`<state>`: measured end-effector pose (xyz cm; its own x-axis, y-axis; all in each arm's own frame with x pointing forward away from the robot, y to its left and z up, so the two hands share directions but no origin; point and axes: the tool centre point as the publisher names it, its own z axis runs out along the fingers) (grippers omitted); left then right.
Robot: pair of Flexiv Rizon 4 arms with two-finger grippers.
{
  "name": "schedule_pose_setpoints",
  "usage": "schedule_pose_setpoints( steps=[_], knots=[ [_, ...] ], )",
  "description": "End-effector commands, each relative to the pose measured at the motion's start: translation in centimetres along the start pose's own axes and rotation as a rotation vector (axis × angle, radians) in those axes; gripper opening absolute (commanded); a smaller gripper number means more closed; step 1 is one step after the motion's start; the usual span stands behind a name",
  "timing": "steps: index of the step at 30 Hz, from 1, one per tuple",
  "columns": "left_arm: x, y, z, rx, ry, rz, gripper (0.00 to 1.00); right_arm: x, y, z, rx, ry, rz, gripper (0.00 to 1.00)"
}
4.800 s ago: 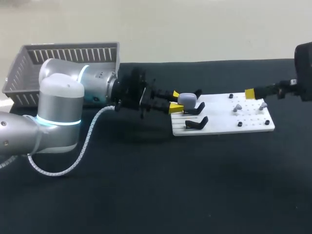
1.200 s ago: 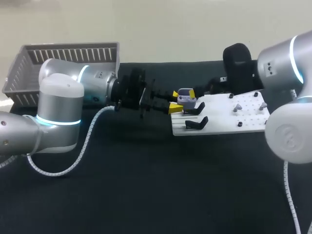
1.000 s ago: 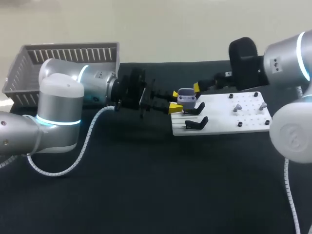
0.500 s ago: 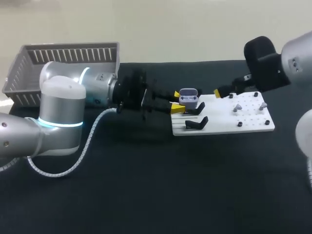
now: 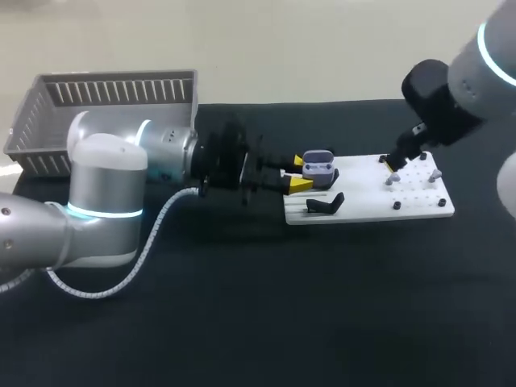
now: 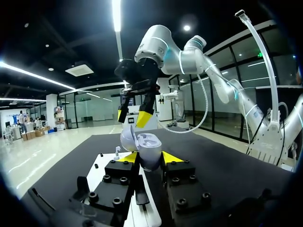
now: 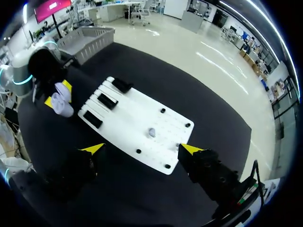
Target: Pick up each earbud case from the left stands, insert the matching earbuds, close the lid, and place the case in the box.
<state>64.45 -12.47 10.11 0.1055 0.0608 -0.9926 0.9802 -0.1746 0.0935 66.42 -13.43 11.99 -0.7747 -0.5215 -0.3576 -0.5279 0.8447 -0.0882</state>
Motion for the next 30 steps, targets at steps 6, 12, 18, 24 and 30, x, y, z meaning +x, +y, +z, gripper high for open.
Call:
schedule_pose_setpoints(
  steps=[6, 12, 18, 24, 30],
  knots=[
    [0.1, -0.2, -0.1, -0.007, 0.000, 0.001, 0.00, -0.2, -1.8, 1.5, 0.204, 0.070, 0.032, 1.00],
    [0.1, -0.2, -0.1, -0.007, 0.000, 0.001, 0.00, -0.2, -1.8, 1.5, 0.204, 0.070, 0.032, 1.00],
    [0.1, -0.2, -0.1, -0.007, 0.000, 0.001, 0.00, -0.2, -1.8, 1.5, 0.204, 0.070, 0.032, 1.00],
    [0.1, -0.2, -0.1, -0.007, 0.000, 0.001, 0.00, 0.1, -2.7, 2.0, 0.165, 0.085, 0.045, 1.00],
    [0.1, -0.2, -0.1, -0.007, 0.000, 0.001, 0.00, 1.0, -4.6, 3.4, 0.124, 0.156, 0.063, 1.00]
  ],
)
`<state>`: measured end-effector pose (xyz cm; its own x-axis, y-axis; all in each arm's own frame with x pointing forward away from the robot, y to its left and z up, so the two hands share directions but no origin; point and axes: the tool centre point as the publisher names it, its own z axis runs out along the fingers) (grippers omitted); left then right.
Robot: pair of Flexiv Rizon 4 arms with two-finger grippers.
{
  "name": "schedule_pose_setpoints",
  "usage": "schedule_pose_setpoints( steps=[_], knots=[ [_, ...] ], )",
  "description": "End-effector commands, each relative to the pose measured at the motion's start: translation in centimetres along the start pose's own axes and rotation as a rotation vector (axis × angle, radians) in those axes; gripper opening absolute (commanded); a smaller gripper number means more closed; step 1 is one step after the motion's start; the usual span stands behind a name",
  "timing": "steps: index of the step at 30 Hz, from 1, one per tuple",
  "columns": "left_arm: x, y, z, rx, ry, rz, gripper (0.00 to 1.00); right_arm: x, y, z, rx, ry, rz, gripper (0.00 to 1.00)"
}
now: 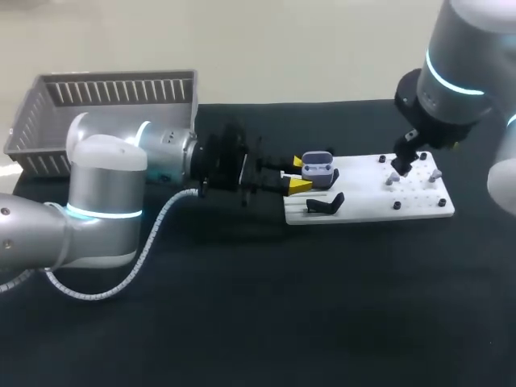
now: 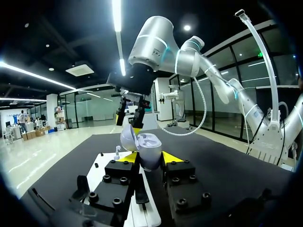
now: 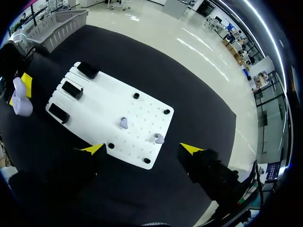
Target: Pick up each earbud case from the left stands, insert the matching earbuds, close the lid, and place the case in the box.
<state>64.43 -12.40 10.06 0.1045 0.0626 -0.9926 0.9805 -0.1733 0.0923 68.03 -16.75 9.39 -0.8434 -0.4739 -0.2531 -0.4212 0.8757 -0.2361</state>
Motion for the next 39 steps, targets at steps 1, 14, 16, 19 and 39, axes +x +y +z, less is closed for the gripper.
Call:
schedule_pose_setpoints(
  steps=[1, 14, 16, 19, 39],
  knots=[
    [0.0, -0.2, 0.0, -0.006, -0.002, 0.003, 0.00, -0.5, -1.2, 1.2, -0.062, 0.042, 0.002, 1.00],
    [0.0, -0.2, 0.0, -0.006, -0.002, 0.003, 0.00, 0.7, -1.4, 2.5, -0.058, 0.088, -0.025, 0.65],
    [0.0, -0.2, 0.0, -0.006, -0.002, 0.003, 0.00, 0.8, -1.6, 2.7, -0.056, 0.086, -0.017, 0.54],
    [0.0, -0.2, 0.0, -0.006, -0.002, 0.003, 0.00, 0.9, -1.8, 3.2, -0.044, 0.085, -0.006, 0.49],
    [0.0, -0.2, 0.0, -0.006, -0.002, 0.003, 0.00, 0.7, -2.8, 5.8, -0.052, 0.129, 0.011, 0.49]
  ],
)
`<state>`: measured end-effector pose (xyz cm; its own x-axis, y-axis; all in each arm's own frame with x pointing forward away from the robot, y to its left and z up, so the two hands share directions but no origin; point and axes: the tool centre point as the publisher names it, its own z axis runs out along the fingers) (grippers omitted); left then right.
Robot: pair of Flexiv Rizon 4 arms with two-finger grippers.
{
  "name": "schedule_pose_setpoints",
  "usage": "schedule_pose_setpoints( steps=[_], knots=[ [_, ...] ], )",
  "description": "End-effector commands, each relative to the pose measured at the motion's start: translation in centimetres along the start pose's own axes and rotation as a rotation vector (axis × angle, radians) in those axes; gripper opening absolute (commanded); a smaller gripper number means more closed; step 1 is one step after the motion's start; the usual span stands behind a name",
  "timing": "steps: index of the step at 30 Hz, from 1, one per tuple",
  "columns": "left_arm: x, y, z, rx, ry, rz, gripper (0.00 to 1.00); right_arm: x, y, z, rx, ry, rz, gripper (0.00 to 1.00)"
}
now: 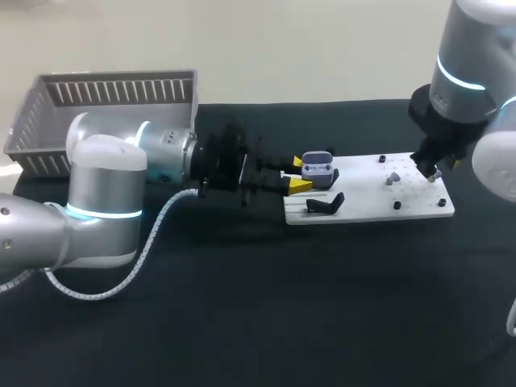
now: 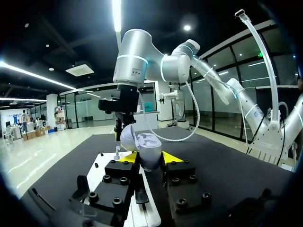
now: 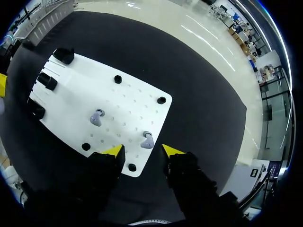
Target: Pick up each earbud case from the left stands, insert the matching earbuds, close the lid, and place the case in the box.
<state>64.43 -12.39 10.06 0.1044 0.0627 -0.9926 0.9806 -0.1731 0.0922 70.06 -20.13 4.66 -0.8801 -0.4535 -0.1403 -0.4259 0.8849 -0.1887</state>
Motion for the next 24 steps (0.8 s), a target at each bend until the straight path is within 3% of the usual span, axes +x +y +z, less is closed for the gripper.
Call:
schedule_pose_setpoints(
  steps=[1, 24],
  knots=[
    [0.0, -0.2, 0.0, -0.005, -0.002, 0.003, 0.00, -0.4, -0.2, 0.4, -0.006, 0.011, 0.002, 0.49],
    [0.0, -0.2, 0.0, -0.005, -0.002, 0.003, 0.00, -0.6, -0.6, 1.9, -0.021, 0.045, 0.006, 0.40]
  ],
)
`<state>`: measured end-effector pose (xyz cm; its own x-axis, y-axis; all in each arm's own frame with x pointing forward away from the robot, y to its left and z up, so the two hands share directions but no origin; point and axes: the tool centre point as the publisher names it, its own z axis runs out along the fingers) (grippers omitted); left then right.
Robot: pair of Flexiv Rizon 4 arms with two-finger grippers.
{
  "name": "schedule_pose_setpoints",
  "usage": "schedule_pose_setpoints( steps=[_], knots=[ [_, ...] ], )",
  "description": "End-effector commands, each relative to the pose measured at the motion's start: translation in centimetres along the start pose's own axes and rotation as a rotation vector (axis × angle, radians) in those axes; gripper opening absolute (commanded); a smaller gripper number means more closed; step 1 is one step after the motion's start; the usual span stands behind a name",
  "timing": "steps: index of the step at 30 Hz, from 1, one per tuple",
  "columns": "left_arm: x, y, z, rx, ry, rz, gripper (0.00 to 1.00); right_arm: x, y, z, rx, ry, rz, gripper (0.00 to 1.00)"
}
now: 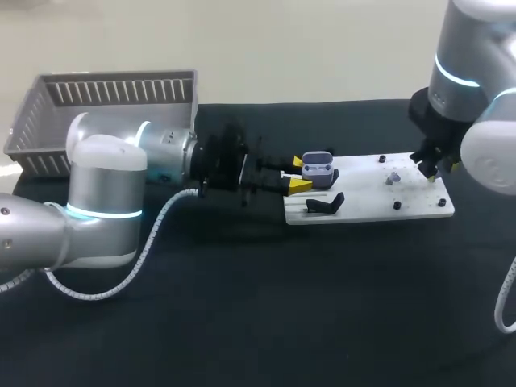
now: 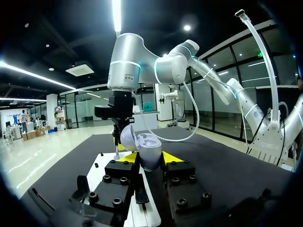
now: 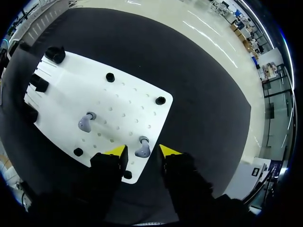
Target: Pick up each earbud case from the left stands, insert the matching earbuds, close the lid, and place the case in the box.
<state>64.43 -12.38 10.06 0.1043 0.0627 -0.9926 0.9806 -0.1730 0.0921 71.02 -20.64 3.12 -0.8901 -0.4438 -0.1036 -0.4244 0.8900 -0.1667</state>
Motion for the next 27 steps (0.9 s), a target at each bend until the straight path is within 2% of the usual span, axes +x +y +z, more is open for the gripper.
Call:
schedule_pose_setpoints(
  steps=[1, 10, 12, 16, 17, 18, 19, 23, 27],
  knots=[
    [0.0, -0.2, 0.0, -0.005, -0.002, 0.003, 0.00, -0.3, -0.1, 0.2, 0.002, 0.008, -0.001, 0.40],
    [0.0, -0.2, 0.0, -0.005, -0.002, 0.003, 0.00, -0.2, -0.2, 0.6, 0.012, 0.022, -0.004, 0.34],
    [0.0, -0.2, 0.0, -0.005, -0.002, 0.003, 0.00, -0.1, -0.3, 0.7, 0.015, 0.026, -0.004, 0.27],
    [0.0, -0.2, 0.0, -0.005, -0.002, 0.003, 0.00, -0.1, -0.3, 0.8, 0.020, 0.030, 0.000, 0.27],
    [0.0, -0.2, 0.0, -0.005, -0.002, 0.003, 0.00, -0.1, -0.3, 0.8, 0.021, 0.030, 0.001, 0.24],
    [0.0, -0.2, 0.0, -0.005, -0.002, 0.003, 0.00, -0.1, -0.3, 0.8, 0.023, 0.029, 0.001, 0.08],
    [0.0, -0.2, 0.0, -0.005, -0.002, 0.003, 0.00, -0.1, -0.4, 0.8, 0.024, 0.029, 0.002, 0.00],
    [0.0, -0.2, 0.0, -0.005, -0.002, 0.003, 0.00, 0.2, -0.3, 0.4, 0.030, 0.027, 0.004, 0.00],
    [0.0, -0.2, 0.0, -0.005, -0.002, 0.003, 0.00, 0.9, 0.1, -1.3, 0.035, 0.014, 0.027, 0.00]
  ],
)
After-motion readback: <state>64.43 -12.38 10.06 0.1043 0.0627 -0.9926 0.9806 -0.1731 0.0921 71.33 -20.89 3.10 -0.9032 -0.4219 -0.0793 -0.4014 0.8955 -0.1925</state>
